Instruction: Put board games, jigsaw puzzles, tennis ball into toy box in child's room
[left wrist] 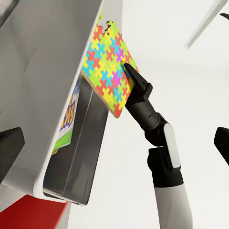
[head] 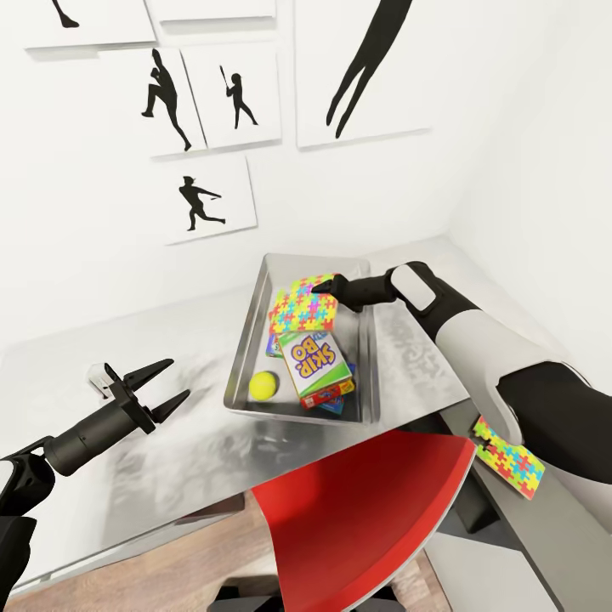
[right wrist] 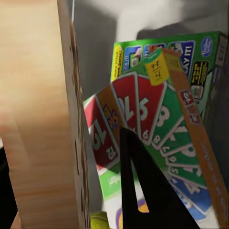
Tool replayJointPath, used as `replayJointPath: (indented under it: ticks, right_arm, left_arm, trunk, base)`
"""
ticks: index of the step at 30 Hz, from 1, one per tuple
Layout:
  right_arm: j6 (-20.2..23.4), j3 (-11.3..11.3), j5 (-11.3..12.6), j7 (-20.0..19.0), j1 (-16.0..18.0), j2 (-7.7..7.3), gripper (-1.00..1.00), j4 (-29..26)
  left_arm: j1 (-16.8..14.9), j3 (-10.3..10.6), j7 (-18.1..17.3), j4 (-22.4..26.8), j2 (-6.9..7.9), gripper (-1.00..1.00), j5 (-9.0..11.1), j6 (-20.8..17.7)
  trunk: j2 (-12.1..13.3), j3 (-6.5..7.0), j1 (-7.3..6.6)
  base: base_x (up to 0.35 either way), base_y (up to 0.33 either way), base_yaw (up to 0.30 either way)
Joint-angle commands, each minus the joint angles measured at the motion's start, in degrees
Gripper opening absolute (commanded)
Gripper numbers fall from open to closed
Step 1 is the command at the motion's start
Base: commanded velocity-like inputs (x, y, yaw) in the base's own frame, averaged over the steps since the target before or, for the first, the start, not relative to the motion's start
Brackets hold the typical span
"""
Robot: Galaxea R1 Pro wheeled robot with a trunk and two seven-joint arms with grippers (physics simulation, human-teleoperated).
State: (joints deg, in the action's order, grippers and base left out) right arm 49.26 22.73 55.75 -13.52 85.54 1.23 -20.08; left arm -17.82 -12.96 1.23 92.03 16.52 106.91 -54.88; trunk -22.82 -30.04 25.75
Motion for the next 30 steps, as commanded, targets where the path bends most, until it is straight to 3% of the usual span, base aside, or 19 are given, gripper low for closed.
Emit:
replayJointPath:
  ticks: [1, 23, 24, 30]
  right_arm:
    - [-0.4, 0.3, -0.6, -0.6, 0.1, 0.02, -1.00, 0.0]
    - [-5.4, 0.4, -0.6, -0.5, 0.1, 0.49, -1.00, 0.0]
    - [-5.5, 0.4, -0.6, -0.5, 0.1, 0.48, 1.00, 0.0]
    - [-5.6, 0.4, -0.7, -0.5, 0.1, 0.35, 1.00, 0.0]
  left_arm:
    - [0.0, 0.0, 0.1, 0.0, 0.00, 1.00, 0.1, -0.2]
    - [0.0, 0.0, -0.1, 0.0, 0.07, 1.00, 0.1, -0.2]
    - [0.0, 0.0, -0.1, 0.0, 0.07, 1.00, 0.1, -0.2]
    - [0.0, 0.0, -0.1, 0.0, 0.09, 1.00, 0.1, -0.2]
  trunk:
    - [-0.1, -0.08, 0.03]
    - [-0.1, -0.10, 0.03]
    - [-0.1, -0.10, 0.03]
    - [-0.1, -0.10, 0.03]
  base:
    - [0.000, 0.000, 0.000]
    - [0.000, 0.000, 0.000]
    - [0.000, 0.000, 0.000]
    - [0.000, 0.000, 0.000]
